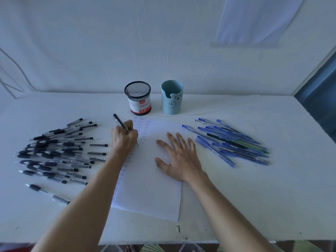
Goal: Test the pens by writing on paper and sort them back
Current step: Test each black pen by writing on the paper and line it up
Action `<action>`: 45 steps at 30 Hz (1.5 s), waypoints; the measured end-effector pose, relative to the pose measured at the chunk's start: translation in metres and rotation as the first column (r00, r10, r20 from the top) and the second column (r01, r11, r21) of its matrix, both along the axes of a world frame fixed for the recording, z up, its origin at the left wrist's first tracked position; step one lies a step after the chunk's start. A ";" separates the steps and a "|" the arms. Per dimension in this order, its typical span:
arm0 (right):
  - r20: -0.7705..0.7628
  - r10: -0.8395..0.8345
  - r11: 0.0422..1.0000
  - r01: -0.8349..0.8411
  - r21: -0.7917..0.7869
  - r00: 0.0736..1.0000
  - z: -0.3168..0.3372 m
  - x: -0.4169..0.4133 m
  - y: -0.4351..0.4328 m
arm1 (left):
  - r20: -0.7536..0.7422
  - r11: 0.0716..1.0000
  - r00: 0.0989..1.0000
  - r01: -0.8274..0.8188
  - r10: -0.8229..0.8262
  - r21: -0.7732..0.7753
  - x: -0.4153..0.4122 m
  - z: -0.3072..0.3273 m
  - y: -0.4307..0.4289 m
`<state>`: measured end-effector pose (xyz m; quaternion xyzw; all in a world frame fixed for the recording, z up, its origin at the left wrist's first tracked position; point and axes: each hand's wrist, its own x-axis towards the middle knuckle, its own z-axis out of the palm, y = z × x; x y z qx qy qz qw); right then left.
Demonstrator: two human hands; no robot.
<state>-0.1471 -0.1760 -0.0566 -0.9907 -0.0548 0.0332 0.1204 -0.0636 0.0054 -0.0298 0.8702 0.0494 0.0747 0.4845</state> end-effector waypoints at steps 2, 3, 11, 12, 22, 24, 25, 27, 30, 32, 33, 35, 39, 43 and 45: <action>0.000 0.000 1.000 0.000 -0.002 1.000 0.000 0.000 0.000 | -0.009 0.999 1.000 0.016 -0.016 0.035 0.001 -0.001 0.001; 0.002 0.001 1.000 -0.001 -0.002 1.000 0.000 0.000 0.000 | -0.012 0.999 1.000 0.014 -0.014 0.036 0.001 -0.001 0.001; 0.005 0.006 1.000 -0.006 0.006 1.000 0.001 -0.001 0.000 | 0.000 1.000 1.000 0.003 -0.003 0.005 0.000 -0.002 0.000; 0.005 0.005 1.000 -0.005 0.005 1.000 0.001 -0.001 0.000 | -0.002 1.000 1.000 0.011 -0.011 0.006 0.000 -0.002 0.000; 0.012 -0.001 1.000 0.001 0.004 1.000 0.000 0.000 0.001 | 0.008 0.999 0.999 0.035 -0.035 0.012 0.001 -0.004 0.001; 0.006 -0.001 1.000 0.001 0.000 1.000 0.000 0.000 0.000 | 0.002 0.999 0.999 0.033 -0.033 0.018 0.002 -0.004 0.000; 0.002 -0.001 1.000 0.001 -0.001 1.000 0.000 0.000 0.000 | 0.004 0.999 0.999 0.039 -0.039 0.022 0.002 -0.005 0.000; 0.004 -0.002 1.000 0.002 0.005 1.000 0.000 0.000 0.001 | 0.001 0.999 0.999 0.050 -0.051 0.016 0.003 -0.006 0.000; 0.003 -0.001 1.000 0.001 0.008 1.000 0.000 0.000 0.000 | -0.009 0.998 0.999 0.053 -0.053 0.020 0.003 -0.006 0.000; -0.005 0.002 1.000 -0.002 0.002 1.000 0.000 0.000 0.000 | 0.000 0.998 0.998 0.062 -0.062 0.028 0.002 -0.006 -0.001; -0.006 0.003 1.000 -0.003 0.000 1.000 0.000 0.000 0.000 | 0.004 0.998 0.998 0.062 -0.062 0.026 0.002 -0.005 -0.001; -0.006 0.005 1.000 -0.005 -0.002 1.000 0.000 0.000 0.000 | 0.017 0.998 0.998 0.062 -0.062 0.016 0.002 -0.005 -0.001; -0.011 0.005 1.000 -0.005 -0.002 1.000 0.001 0.000 0.000 | 0.022 0.996 0.996 0.084 -0.084 0.030 0.002 -0.005 -0.002; -0.011 -0.001 1.000 0.001 -0.002 1.000 0.002 0.000 0.001 | 0.030 0.993 0.994 0.107 -0.108 0.056 0.003 -0.007 -0.001; -0.010 -0.001 1.000 0.001 -0.002 1.000 0.001 0.000 0.001 | 0.027 0.994 0.995 0.099 -0.100 0.036 0.003 -0.009 0.000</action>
